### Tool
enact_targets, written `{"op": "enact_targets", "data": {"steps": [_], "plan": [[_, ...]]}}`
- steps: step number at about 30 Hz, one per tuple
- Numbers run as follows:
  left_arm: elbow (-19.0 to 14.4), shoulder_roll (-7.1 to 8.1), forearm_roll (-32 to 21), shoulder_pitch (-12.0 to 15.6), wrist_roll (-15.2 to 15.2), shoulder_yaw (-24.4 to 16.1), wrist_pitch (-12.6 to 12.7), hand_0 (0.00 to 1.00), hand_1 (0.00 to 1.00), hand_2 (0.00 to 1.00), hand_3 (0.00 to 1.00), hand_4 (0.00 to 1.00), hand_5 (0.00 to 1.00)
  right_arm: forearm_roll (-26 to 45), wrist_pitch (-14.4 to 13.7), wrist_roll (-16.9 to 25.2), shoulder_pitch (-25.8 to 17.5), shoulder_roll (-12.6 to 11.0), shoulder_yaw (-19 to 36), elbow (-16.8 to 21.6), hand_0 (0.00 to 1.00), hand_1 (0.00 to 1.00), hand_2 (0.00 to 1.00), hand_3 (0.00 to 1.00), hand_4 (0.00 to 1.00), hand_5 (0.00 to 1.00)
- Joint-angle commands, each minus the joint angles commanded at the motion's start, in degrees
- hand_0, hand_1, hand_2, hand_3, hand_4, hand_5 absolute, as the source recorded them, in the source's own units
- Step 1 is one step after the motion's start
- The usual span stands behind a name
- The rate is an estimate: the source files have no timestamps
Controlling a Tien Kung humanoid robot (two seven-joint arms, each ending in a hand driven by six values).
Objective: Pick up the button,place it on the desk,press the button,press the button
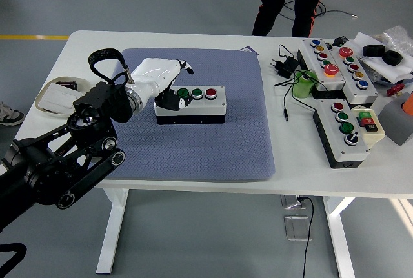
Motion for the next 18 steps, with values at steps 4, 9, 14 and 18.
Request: {"op": "enact_targets", "data": {"steps": [4,9,14,18], "plan": [[0.8,-0.51,-1.0,-0.4,0.0,0.7,0.0,0.002,0.002,0.013,0.761,0.645,0.002,0.0,0.0,0.0,0.0,0.0,0.0,0.0,0.652,0.509,0.549,0.591,0.276,0.394],[2.0,-1.61,-1.8,-0.8,0.1,1.9,-0.7,0.002,0.002,0.008,0.776,0.642,0.002,0.0,0.0,-0.1,-0.1,0.0,-0.1,0.0,0.651,0.509,0.549,0.591,0.274,0.392],[3.2,-2.17,-3.3,-1.3,0.2,3.4,-1.1,0.002,0.002,0.009,0.805,0.641,0.002,0.0,0.0,-0.1,-0.1,0.0,-0.1,0.0,0.652,0.509,0.549,0.591,0.274,0.390],[4.3,-2.38,-4.8,-1.9,0.2,4.3,-1.1,0.002,0.002,0.009,0.805,0.641,0.002,-0.1,0.0,0.0,-0.2,0.0,-0.1,0.0,0.652,0.509,0.549,0.591,0.274,0.390]]}}
